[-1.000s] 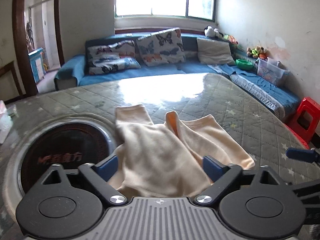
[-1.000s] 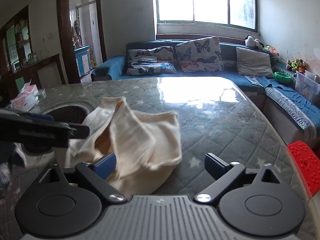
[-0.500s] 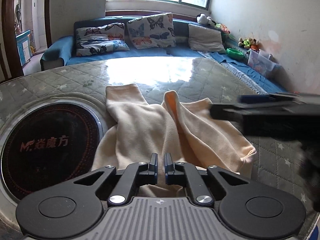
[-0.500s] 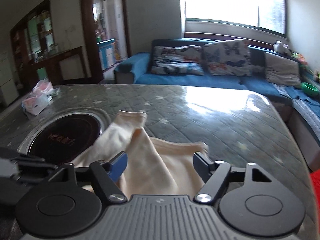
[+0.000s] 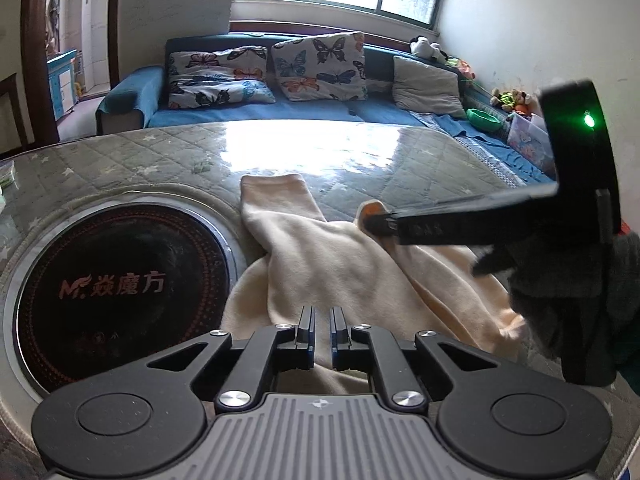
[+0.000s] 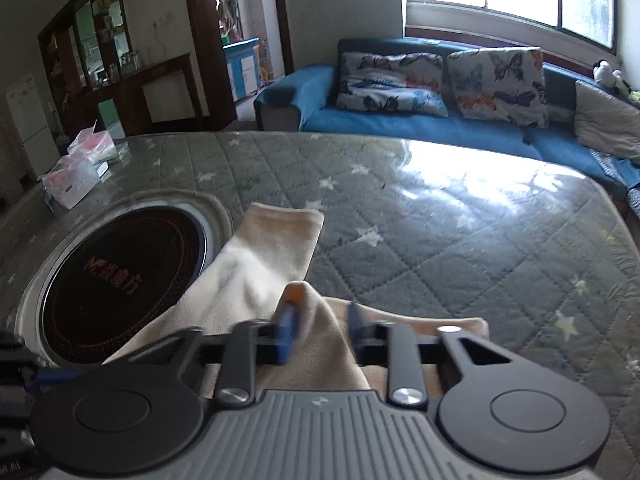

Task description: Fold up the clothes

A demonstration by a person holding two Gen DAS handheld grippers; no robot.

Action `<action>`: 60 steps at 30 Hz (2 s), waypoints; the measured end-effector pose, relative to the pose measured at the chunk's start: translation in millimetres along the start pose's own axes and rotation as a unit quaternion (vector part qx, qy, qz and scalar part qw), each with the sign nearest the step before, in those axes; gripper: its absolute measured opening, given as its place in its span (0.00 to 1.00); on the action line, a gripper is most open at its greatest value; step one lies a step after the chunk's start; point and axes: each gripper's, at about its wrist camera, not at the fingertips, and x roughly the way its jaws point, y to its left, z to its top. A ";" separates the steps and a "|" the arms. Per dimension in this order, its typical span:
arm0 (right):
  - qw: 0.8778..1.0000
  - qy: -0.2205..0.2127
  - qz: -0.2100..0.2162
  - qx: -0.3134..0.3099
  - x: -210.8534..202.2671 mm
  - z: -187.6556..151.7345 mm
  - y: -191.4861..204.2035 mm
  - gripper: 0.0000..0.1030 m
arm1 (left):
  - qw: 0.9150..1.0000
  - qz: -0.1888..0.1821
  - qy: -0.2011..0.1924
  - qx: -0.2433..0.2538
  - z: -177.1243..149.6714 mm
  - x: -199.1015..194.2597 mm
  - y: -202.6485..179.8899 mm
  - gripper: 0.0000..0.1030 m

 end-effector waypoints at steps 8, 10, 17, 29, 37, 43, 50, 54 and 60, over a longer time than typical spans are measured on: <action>0.997 -0.056 -0.054 -0.005 -43.0 -12.2 -13.1 0.03 | 0.999 0.045 -0.006 -0.012 20.2 10.1 11.1 0.46; 0.995 -0.070 -0.070 0.000 -59.5 -18.9 -18.5 0.03 | 0.999 0.052 -0.010 -0.010 26.6 12.1 9.7 0.49; 0.987 -0.096 -0.125 0.034 -113.8 -54.4 -38.9 0.02 | 0.998 0.040 -0.022 0.032 49.7 25.3 -19.8 0.50; 0.976 -0.055 -0.183 0.106 -143.5 -130.6 -77.7 0.03 | 0.990 0.033 0.019 0.139 37.9 78.5 -78.9 0.54; 0.975 -0.060 -0.177 0.119 -149.1 -144.6 -79.4 0.03 | 0.995 0.000 0.016 0.095 33.2 54.3 -62.7 0.44; 0.975 -0.065 -0.171 0.129 -147.2 -146.2 -72.6 0.03 | 0.992 0.015 0.017 0.126 31.7 54.9 -86.1 0.78; 0.971 -0.079 -0.179 0.138 -154.0 -147.8 -77.7 0.03 | 0.987 0.052 0.053 0.142 17.4 71.2 -77.6 0.14; 0.967 -0.094 -0.191 0.142 -165.9 -150.4 -80.7 0.03 | 0.993 0.052 0.023 0.107 17.5 44.1 -47.8 0.07; 0.966 -0.097 -0.193 0.146 -181.6 -156.8 -83.0 0.03 | 0.996 0.060 -0.012 0.059 6.9 -0.2 -9.7 0.06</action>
